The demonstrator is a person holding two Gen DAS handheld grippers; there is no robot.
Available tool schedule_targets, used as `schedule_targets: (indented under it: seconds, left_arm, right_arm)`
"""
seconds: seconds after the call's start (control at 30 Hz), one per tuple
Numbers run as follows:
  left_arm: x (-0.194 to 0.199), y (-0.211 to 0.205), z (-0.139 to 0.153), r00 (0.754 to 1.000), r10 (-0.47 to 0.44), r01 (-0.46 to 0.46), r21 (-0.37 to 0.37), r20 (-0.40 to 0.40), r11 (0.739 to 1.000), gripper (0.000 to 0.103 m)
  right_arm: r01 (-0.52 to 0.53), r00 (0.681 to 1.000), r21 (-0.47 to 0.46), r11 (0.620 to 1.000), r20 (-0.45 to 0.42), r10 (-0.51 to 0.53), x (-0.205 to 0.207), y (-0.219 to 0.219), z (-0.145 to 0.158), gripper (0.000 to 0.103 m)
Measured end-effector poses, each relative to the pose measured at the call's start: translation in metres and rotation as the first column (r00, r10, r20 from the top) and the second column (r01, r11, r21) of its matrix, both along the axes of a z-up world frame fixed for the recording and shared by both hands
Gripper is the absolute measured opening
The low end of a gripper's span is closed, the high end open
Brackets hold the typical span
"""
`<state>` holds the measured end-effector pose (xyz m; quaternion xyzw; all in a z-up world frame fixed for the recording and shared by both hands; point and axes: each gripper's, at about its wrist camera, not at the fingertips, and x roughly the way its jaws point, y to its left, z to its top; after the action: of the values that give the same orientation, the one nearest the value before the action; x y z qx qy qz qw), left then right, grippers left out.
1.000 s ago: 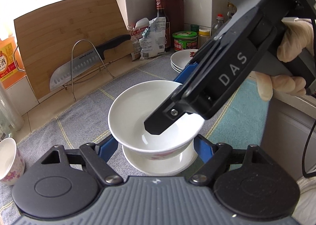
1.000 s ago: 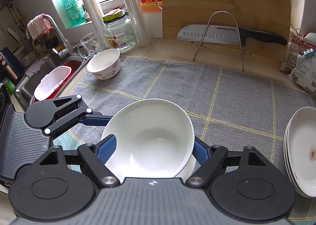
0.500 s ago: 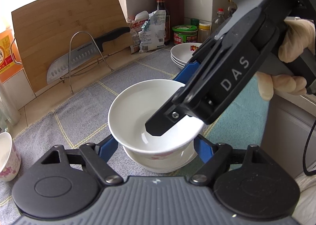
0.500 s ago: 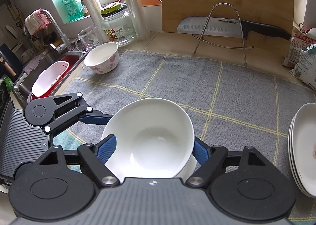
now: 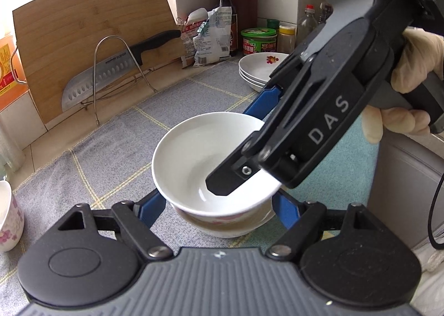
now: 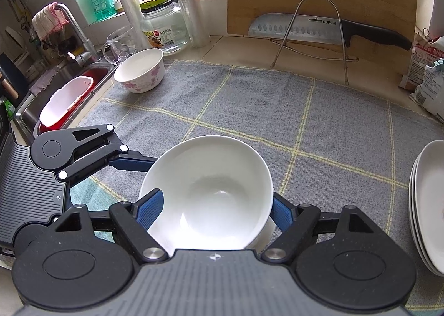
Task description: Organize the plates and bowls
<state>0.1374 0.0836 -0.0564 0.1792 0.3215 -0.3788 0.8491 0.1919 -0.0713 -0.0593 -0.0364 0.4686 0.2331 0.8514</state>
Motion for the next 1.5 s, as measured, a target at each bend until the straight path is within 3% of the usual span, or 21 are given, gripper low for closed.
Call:
schedule_targets:
  seconds: [0.33,0.47,0.67,0.87,1.2,1.4,1.5]
  left_arm:
    - [0.004,0.0,-0.003,1.0,-0.009,0.009,-0.011,-0.016,1.0,0.084]
    - [0.008,0.002,-0.004,0.999,-0.011,0.01,-0.029,-0.04,1.0,0.09]
    - [0.002,0.004,-0.002,1.0,-0.024,0.024,-0.018,-0.02,1.0,0.096]
    - [-0.003,0.019,0.0,0.999,0.003,-0.004,-0.028,-0.033,1.0,0.096]
    - [-0.004,0.046,-0.001,0.995,0.096,-0.098,-0.04,-0.041,0.994,0.096]
    - [0.003,0.068,-0.004,0.978,0.205,-0.207,-0.047,-0.032,0.977,0.096]
    - [0.008,0.081,-0.004,0.966,0.258,-0.259,-0.042,-0.021,0.965,0.096]
  right_arm:
    - [0.002,1.0,-0.018,1.0,-0.01,-0.002,0.0,0.0,-0.005,0.086]
    - [0.007,1.0,-0.009,1.0,-0.013,-0.007,0.001,-0.001,-0.007,0.087]
    - [0.011,1.0,-0.01,1.0,0.006,-0.01,-0.002,-0.001,-0.007,0.102]
    - [0.066,0.997,0.006,0.998,0.031,-0.066,-0.008,-0.011,-0.004,0.103]
    - [0.182,0.977,-0.027,0.983,0.12,-0.178,-0.021,-0.024,0.004,0.103]
    - [0.241,0.956,-0.023,0.97,0.178,-0.233,-0.018,-0.019,0.015,0.103]
    - [0.215,0.96,-0.015,0.977,0.189,-0.208,-0.012,-0.004,0.018,0.103]
